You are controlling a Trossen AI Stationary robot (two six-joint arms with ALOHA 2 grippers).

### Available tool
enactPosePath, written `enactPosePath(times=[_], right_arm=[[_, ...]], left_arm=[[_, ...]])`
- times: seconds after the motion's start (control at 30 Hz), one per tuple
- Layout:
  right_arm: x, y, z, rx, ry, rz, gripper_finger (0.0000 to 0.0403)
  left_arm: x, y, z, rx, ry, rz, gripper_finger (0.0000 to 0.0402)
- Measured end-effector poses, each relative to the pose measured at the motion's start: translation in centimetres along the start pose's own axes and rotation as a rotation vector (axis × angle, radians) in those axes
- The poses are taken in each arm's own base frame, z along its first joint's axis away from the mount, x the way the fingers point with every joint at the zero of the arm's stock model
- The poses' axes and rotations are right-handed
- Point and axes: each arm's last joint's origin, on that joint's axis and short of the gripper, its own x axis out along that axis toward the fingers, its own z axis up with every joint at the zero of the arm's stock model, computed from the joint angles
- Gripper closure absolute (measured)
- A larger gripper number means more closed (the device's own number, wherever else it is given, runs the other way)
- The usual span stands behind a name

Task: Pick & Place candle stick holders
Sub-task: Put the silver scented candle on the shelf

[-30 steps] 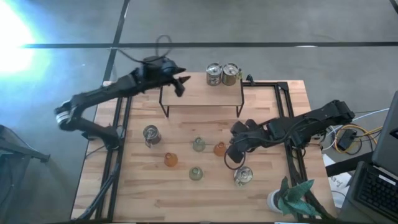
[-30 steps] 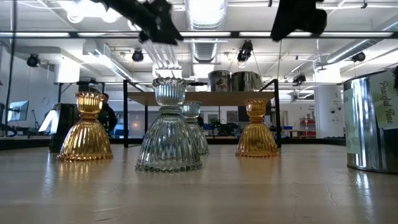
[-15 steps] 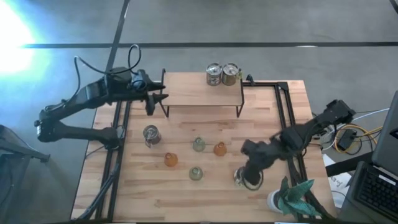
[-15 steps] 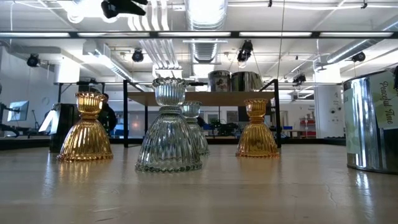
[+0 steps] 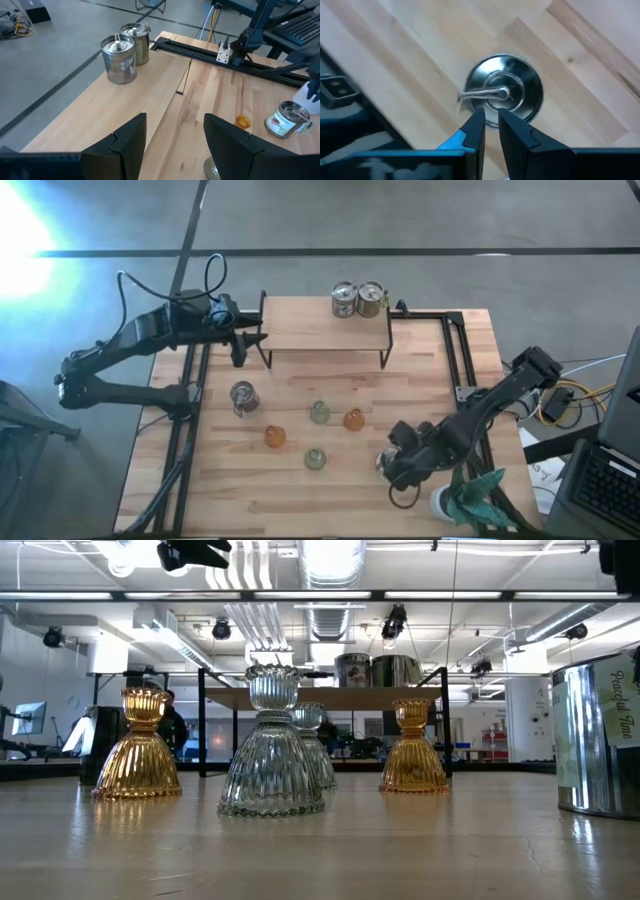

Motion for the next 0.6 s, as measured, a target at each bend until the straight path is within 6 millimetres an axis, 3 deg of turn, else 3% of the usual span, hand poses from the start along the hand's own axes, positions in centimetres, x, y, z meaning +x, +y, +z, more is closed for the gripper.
enactPosePath(times=[0.33, 0.6], right_arm=[[2.4, -0.9, -0.3, 0.061, 0.000, -0.090, 0.0303], [3.9, -1.9, -0.7, 0.093, 0.015, -0.106, 0.0290]], left_arm=[[0.0, 0.0, 0.0, 0.000, -0.003, 0.000, 0.0200], [0.0, 0.0, 0.0, 0.000, -0.002, 0.000, 0.0200]])
